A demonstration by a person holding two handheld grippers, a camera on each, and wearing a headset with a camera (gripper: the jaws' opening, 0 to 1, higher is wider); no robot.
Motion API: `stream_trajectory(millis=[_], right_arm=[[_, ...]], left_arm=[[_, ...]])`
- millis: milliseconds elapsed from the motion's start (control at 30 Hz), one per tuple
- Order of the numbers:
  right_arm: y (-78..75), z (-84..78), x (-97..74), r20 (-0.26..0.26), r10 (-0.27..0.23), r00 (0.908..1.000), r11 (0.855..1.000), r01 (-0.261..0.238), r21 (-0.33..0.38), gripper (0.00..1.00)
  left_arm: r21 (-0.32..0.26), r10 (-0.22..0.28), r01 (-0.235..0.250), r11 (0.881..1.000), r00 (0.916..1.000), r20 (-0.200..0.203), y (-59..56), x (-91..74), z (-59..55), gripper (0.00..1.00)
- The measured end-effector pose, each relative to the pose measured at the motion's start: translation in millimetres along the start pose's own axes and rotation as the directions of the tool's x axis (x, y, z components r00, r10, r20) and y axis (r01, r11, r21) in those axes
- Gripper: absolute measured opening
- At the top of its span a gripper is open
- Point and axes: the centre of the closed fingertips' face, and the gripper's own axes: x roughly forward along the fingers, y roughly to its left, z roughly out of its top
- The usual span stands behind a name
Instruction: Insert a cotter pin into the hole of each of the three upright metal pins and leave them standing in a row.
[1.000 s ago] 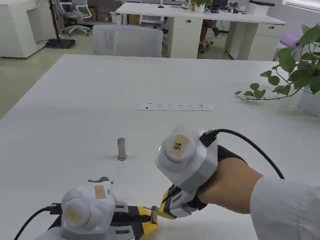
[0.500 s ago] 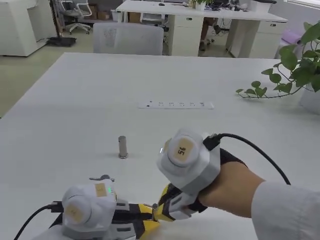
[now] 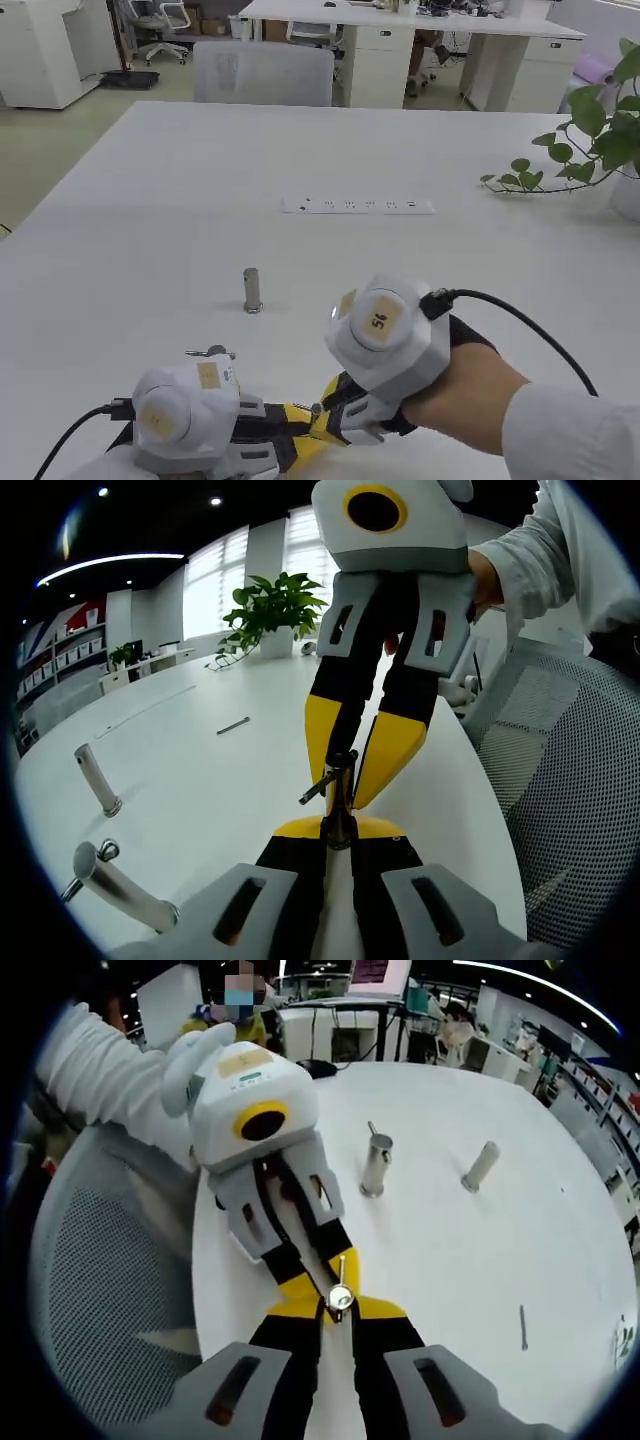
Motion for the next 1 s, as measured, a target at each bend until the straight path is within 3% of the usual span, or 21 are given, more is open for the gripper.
stream_trajectory(millis=[133, 400, 633, 867, 1000], right_arm=[[-0.3, 1.9, 2.4, 0.073, -0.005, 0.9973, 1.000, 0.006, -0.007, 0.12], [-1.8, 3.4, 2.7, 0.143, 0.002, 0.9898, 1.000, -0.001, -0.005, 0.10], [-2.4, 4.4, 2.3, 0.144, 0.012, 0.9895, 1.000, -0.010, -0.017, 0.10], [-8.6, 3.0, 0.2, 0.143, 0.013, 0.9897, 1.000, -0.010, -0.020, 0.10], [-11.9, 2.8, -0.3, 0.137, 0.020, 0.9904, 0.999, -0.015, -0.034, 0.09]], left_arm=[[-0.001, 0.000, 0.000, 1.000, 1.0000, 0.001, 0.1, 0.1, -0.3, 0.07], [-0.002, 0.004, -0.004, 1.000, 1.0000, -0.001, 0.6, 0.6, -0.7, 0.07], [-0.009, 0.006, -0.006, 1.000, 1.0000, -0.006, 1.7, 1.3, -1.2, 0.08], [-0.054, 0.016, -0.017, 0.998, 0.9999, -0.004, 6.9, -8.3, -0.5, 0.20], [-0.047, -0.005, 0.004, 0.999, 0.9997, -0.025, 2.5, -16.9, -4.3, 0.23]])
